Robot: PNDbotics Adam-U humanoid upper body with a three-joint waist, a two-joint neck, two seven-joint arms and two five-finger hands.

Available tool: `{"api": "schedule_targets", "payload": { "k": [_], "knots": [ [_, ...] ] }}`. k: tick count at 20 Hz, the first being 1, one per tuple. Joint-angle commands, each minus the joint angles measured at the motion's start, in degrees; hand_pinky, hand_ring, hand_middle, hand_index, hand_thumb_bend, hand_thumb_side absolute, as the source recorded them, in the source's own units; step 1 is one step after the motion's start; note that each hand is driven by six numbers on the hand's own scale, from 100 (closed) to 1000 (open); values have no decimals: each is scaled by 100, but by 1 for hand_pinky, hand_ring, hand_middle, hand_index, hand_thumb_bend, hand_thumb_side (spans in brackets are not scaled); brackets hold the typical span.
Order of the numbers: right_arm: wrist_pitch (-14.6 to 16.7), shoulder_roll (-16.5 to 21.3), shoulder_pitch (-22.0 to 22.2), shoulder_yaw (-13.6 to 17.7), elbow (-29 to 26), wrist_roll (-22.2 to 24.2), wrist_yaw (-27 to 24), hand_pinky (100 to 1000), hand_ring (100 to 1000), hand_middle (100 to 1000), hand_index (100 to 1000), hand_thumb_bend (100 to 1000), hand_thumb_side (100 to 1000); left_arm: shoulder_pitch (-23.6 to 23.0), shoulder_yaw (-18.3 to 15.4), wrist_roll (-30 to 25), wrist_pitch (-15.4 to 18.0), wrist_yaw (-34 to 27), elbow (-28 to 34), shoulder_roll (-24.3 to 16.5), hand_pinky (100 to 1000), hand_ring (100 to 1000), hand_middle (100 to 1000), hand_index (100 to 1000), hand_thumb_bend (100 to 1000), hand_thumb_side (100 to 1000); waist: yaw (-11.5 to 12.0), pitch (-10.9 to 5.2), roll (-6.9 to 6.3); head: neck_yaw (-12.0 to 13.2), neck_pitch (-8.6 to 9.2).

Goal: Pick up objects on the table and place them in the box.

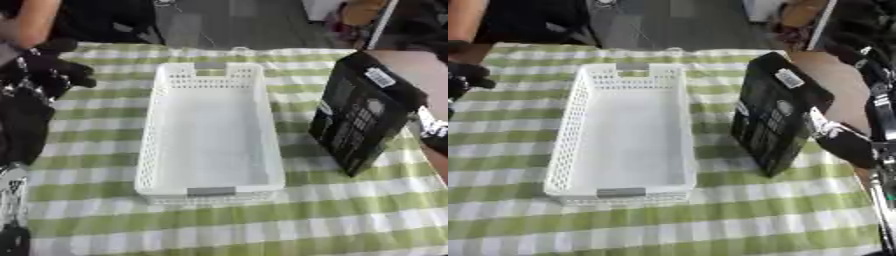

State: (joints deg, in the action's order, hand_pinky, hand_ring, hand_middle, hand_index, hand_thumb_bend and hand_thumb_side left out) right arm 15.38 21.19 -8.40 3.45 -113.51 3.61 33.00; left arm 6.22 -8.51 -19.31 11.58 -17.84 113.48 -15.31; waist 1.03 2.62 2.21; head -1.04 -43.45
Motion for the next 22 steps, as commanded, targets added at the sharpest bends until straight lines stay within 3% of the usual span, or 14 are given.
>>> {"api": "schedule_targets", "payload": {
  "k": [1, 8, 22],
  "knots": [
    [20, 108, -87, 1, -104, 107, 218, 871, 944, 914, 877, 432, 431, 58, 7, -13, 9, -9, 111, -46, 668, 667, 812, 697, 467, 837, 5, -54, -8, -46, 87],
    [-35, 106, -95, 6, -102, 280, 353, 865, 950, 920, 882, 590, 316, 61, 9, -14, 10, -15, 111, -48, 668, 667, 813, 696, 468, 835, 3, -56, -10, -49, 90],
    [-72, 87, -121, 17, 60, 349, 387, 868, 960, 927, 892, 569, 350, 50, 9, -15, 6, -5, 111, -45, 668, 667, 813, 695, 468, 838, 10, -55, -9, -55, 86]
  ]
}}
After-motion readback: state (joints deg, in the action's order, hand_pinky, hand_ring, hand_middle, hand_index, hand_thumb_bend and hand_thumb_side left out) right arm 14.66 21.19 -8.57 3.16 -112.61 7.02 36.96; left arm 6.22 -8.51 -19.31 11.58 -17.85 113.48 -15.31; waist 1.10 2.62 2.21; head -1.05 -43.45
